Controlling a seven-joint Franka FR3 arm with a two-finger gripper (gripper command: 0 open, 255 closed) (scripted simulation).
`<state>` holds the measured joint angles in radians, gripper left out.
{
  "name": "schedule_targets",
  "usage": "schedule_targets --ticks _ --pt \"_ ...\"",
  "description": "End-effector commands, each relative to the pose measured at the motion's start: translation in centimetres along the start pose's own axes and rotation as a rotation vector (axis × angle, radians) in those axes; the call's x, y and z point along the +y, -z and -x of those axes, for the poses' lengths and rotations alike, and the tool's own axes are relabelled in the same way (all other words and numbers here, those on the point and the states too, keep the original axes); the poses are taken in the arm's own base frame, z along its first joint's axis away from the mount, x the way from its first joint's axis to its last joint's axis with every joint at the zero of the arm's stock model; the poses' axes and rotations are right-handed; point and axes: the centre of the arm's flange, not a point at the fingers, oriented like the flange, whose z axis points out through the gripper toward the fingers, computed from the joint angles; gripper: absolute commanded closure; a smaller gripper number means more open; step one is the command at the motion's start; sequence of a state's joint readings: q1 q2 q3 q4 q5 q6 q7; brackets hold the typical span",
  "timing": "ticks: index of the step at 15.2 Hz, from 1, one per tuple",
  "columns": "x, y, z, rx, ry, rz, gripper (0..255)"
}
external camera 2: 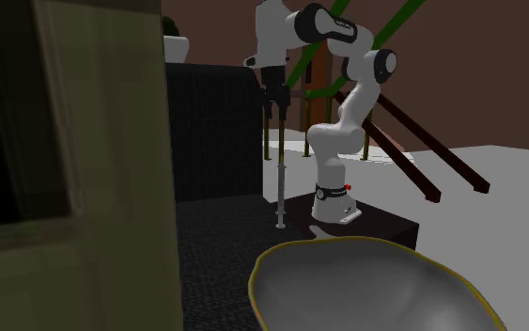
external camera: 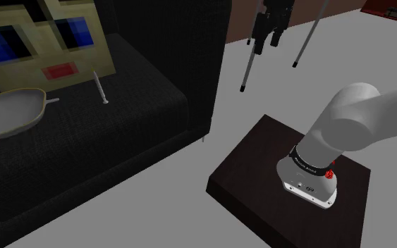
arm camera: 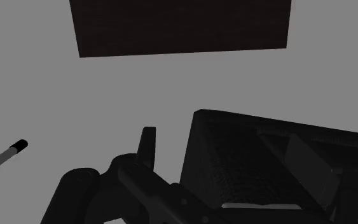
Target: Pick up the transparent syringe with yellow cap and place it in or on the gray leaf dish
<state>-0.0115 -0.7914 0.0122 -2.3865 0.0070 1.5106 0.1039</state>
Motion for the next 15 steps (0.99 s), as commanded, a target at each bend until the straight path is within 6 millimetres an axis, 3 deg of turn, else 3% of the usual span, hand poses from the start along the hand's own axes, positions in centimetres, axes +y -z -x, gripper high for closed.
schedule_targets --ticks 1,15 --pt "0.0 0.0 0.0 0.000 0.000 0.000 0" --pt "-16.2 -8.5 1.3 0.501 -0.011 0.002 0"
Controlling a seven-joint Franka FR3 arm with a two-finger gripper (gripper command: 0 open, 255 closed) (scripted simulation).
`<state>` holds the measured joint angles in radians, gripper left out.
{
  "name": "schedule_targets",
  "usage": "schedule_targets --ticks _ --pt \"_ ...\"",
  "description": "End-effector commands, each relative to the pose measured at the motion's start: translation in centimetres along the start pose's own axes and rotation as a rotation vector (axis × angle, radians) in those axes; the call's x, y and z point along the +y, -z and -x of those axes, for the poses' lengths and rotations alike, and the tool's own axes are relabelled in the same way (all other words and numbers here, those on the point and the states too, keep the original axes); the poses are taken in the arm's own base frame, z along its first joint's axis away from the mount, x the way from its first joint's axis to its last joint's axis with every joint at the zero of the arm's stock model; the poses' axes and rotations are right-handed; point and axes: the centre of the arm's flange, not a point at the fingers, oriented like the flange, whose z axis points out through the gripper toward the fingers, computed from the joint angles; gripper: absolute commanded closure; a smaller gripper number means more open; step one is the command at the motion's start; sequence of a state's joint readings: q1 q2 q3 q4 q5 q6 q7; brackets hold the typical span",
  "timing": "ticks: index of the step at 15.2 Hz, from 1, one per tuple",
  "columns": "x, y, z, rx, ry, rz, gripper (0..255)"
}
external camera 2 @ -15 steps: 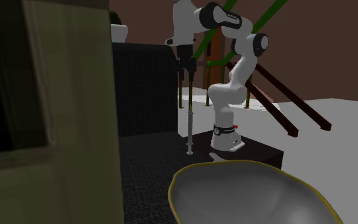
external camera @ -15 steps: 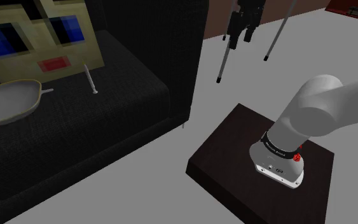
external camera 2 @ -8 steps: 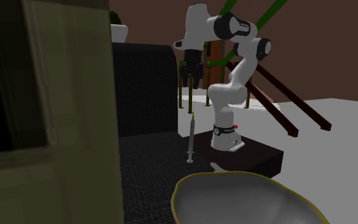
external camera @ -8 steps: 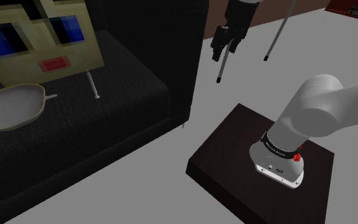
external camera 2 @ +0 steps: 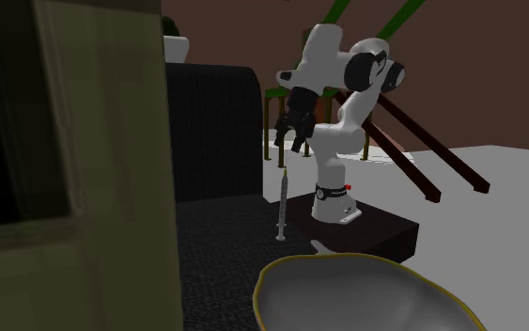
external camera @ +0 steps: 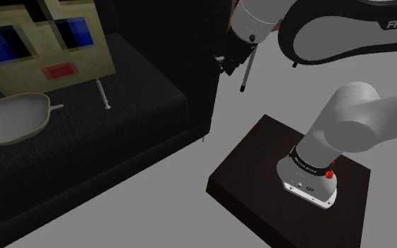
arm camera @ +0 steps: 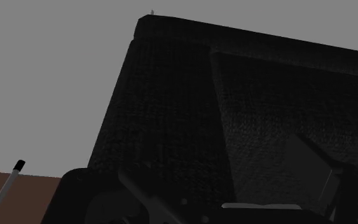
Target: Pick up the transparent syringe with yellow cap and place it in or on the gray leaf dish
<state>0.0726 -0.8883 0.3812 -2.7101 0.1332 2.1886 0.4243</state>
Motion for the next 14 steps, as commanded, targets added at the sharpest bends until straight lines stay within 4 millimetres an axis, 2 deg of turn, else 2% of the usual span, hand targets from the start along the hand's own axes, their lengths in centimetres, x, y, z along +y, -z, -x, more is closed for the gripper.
schedule_targets --ticks 1,8,14 --pt "-2.3 -1.0 0.3 0.078 -0.003 -0.004 0" --pt "-10.4 -5.2 1.2 0.328 -0.009 -0.003 0" --pt "-17.3 -8.9 1.0 0.543 -0.014 -0.002 0"
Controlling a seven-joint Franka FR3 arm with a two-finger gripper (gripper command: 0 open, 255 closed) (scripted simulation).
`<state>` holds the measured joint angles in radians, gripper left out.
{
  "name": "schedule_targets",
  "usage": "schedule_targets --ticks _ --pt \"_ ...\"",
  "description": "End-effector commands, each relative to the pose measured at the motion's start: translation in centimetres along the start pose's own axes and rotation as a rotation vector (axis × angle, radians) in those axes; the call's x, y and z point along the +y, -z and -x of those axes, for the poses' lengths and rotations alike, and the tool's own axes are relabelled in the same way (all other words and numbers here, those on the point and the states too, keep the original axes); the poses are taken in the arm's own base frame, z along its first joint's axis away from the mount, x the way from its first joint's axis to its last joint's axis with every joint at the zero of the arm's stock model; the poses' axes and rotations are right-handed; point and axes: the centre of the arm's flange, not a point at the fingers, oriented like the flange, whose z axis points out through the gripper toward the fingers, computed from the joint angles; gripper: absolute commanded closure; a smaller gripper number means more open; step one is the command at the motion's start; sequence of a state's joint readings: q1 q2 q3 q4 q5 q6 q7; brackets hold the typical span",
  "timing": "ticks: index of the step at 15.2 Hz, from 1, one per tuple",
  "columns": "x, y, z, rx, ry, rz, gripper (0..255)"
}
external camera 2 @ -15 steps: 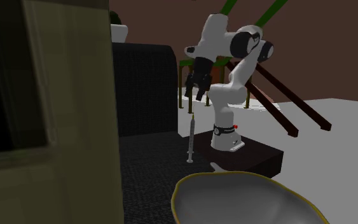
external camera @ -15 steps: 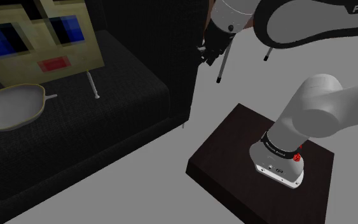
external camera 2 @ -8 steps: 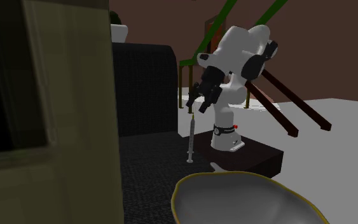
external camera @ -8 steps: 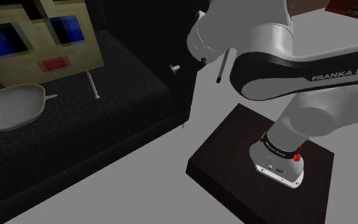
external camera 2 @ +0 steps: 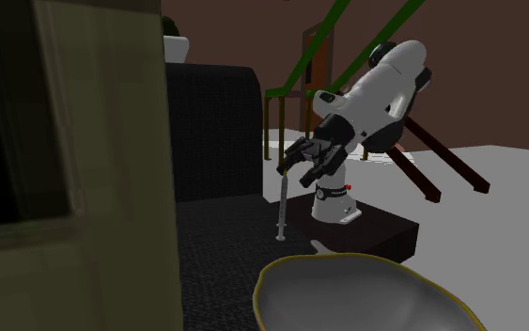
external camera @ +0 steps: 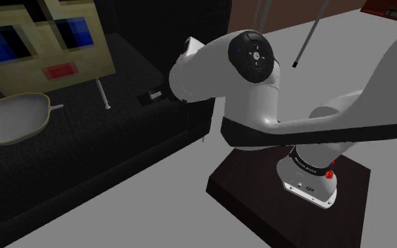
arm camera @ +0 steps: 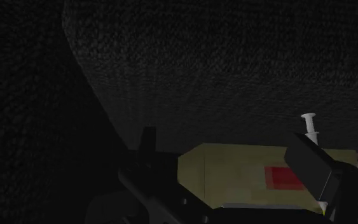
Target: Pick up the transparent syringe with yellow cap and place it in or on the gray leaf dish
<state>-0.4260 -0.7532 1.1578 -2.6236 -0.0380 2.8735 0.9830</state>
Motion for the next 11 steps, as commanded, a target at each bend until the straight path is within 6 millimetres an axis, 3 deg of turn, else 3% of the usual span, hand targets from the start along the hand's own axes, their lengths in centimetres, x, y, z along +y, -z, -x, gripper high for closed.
schedule_targets --ticks 1,9,11 --pt "-2.3 -1.6 0.7 0.068 -0.002 -0.003 0" --pt "-11.6 -6.4 1.7 0.355 -0.009 -0.002 0" --pt "-12.5 -7.4 1.5 0.383 -0.010 -0.002 0"
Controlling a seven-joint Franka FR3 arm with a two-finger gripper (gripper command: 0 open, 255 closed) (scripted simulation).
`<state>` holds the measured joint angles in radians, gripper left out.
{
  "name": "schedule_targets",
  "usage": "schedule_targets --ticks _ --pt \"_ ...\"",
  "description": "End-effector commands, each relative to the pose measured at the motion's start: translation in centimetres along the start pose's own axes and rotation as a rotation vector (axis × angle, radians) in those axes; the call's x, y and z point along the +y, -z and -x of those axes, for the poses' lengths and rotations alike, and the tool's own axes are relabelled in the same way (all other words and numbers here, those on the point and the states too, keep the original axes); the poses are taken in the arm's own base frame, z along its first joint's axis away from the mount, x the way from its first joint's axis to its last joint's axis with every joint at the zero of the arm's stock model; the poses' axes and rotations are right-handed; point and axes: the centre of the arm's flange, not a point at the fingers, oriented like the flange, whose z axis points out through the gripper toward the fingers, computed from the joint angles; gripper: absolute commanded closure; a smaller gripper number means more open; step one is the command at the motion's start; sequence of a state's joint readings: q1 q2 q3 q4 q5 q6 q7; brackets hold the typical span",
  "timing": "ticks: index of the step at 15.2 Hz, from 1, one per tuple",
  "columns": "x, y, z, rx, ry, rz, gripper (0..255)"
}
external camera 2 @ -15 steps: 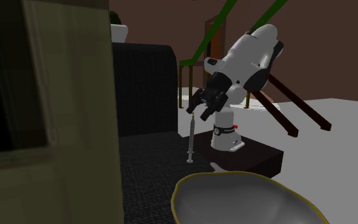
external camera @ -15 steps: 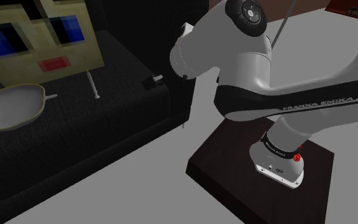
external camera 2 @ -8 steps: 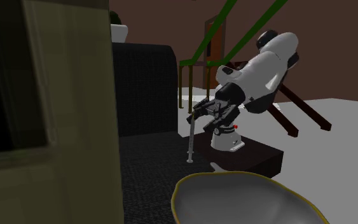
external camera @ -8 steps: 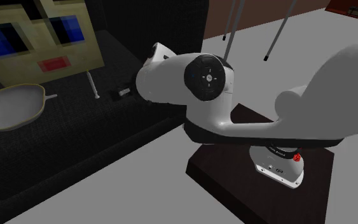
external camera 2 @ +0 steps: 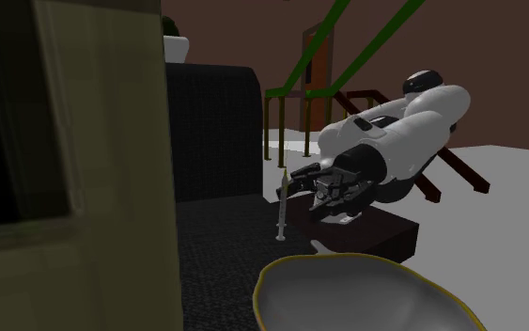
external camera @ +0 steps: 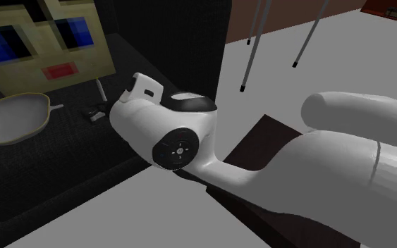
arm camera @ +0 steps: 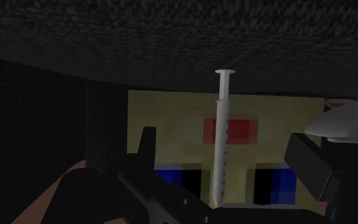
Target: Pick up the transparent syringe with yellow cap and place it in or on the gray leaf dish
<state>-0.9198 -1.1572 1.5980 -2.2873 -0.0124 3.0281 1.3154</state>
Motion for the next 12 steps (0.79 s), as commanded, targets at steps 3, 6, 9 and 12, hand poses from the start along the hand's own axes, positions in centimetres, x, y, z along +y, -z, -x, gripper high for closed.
schedule_targets --ticks 3,6,9,12 --pt "-0.4 -2.5 0.3 0.015 0.000 0.001 0" --pt "-0.4 -4.1 0.3 0.015 0.000 0.001 0" --pt "-0.4 -4.4 0.3 0.015 0.000 0.001 0" --pt "-0.4 -4.4 0.3 0.015 0.000 0.001 0"
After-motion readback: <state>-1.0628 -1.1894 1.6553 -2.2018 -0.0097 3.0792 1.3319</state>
